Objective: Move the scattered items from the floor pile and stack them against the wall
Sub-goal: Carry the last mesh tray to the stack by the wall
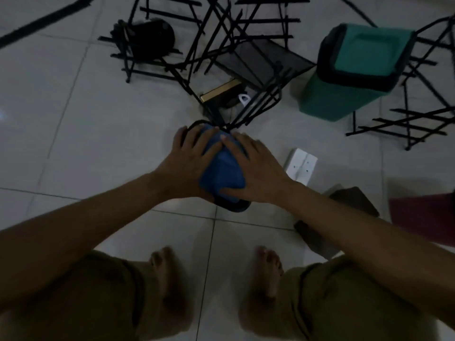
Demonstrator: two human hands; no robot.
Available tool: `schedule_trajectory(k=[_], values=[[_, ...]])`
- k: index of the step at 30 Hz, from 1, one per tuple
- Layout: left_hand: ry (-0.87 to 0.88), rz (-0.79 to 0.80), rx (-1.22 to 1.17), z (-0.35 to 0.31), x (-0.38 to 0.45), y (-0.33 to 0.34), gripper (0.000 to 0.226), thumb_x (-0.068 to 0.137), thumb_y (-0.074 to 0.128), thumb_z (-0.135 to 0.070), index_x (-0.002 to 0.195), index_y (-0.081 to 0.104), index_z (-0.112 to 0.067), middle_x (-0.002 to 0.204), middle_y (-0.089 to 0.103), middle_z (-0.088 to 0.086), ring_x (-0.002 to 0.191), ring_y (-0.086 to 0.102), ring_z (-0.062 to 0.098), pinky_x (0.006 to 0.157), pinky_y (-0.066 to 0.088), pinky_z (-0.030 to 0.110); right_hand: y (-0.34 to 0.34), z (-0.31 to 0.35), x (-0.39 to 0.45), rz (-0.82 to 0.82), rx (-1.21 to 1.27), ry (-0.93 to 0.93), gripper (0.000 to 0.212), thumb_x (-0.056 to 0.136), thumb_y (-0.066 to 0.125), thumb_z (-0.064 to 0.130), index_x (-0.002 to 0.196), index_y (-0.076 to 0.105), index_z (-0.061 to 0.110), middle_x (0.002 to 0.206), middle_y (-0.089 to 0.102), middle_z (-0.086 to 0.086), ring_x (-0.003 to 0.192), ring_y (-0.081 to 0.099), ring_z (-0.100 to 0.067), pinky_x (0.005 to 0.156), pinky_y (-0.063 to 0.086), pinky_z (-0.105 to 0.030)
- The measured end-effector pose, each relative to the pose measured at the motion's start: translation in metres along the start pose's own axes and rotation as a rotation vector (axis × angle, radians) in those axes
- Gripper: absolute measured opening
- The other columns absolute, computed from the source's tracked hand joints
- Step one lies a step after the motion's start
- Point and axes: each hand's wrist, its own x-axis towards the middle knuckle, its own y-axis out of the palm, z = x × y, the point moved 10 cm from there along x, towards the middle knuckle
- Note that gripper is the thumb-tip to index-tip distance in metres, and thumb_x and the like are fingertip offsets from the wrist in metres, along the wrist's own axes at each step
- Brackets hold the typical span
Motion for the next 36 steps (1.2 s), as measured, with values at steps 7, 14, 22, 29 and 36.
schedule_trajectory(k=[7, 14, 22, 29, 36], values=[[0.088, -0.206, 0.211, -0.004, 0.010, 0.006, 0.142, 0.042, 0.040, -0.099, 0.141, 0.025, 0.001, 0.145, 0.029, 0.026, 0.132, 0.027, 0.048, 0.110, 0.016, 0.063, -0.005, 0.002, -0.007, -0.353, -0.002, -0.137, 0.089, 0.077, 0.061, 0.057, 0.142, 0.039, 0.000, 0.143, 0.048, -0.014, 0.125, 0.048, -0.025, 0.102, 0.044, -0.040], [0.032, -0.065, 0.365, -0.006, 0.014, 0.017, 0.149, 0.050, 0.057, -0.090, 0.143, -0.026, -0.008, 0.151, -0.022, 0.019, 0.142, -0.009, 0.045, 0.110, -0.006, 0.067, -0.009, 0.014, -0.016, -0.222, -0.071, -0.307, 0.096, 0.077, 0.073, 0.051, 0.148, 0.032, 0.000, 0.150, 0.026, -0.027, 0.138, 0.033, -0.036, 0.105, 0.038, -0.049], [-0.041, -0.018, 0.485, 0.000, 0.012, 0.015, 0.152, 0.052, 0.073, -0.075, 0.140, -0.036, -0.017, 0.155, -0.012, 0.019, 0.143, -0.011, 0.043, 0.112, -0.001, 0.067, 0.007, -0.046, -0.030, -0.108, -0.273, -0.168, 0.122, 0.067, 0.077, 0.063, 0.153, -0.004, 0.034, 0.159, -0.008, -0.019, 0.146, 0.005, -0.046, 0.106, 0.030, -0.068], [-0.105, 0.027, 0.486, 0.022, -0.019, 0.014, 0.160, 0.048, 0.081, -0.067, 0.139, -0.039, -0.014, 0.153, -0.023, 0.024, 0.141, -0.017, 0.048, 0.110, 0.007, 0.068, 0.048, -0.025, -0.006, -0.043, -0.030, -0.214, 0.098, 0.079, 0.070, 0.053, 0.149, 0.005, 0.031, 0.153, 0.018, -0.021, 0.128, 0.042, -0.043, 0.094, 0.049, -0.053], [-0.398, -0.009, 0.381, 0.081, -0.070, 0.017, 0.119, 0.088, 0.062, -0.038, 0.131, -0.048, -0.021, 0.151, -0.034, 0.018, 0.141, -0.020, 0.046, 0.113, 0.007, 0.064, 0.072, 0.009, 0.068, -0.050, -0.078, -0.205, 0.102, 0.075, 0.080, 0.042, 0.150, 0.018, 0.013, 0.154, 0.022, -0.020, 0.128, 0.043, -0.045, 0.093, 0.047, -0.058]])
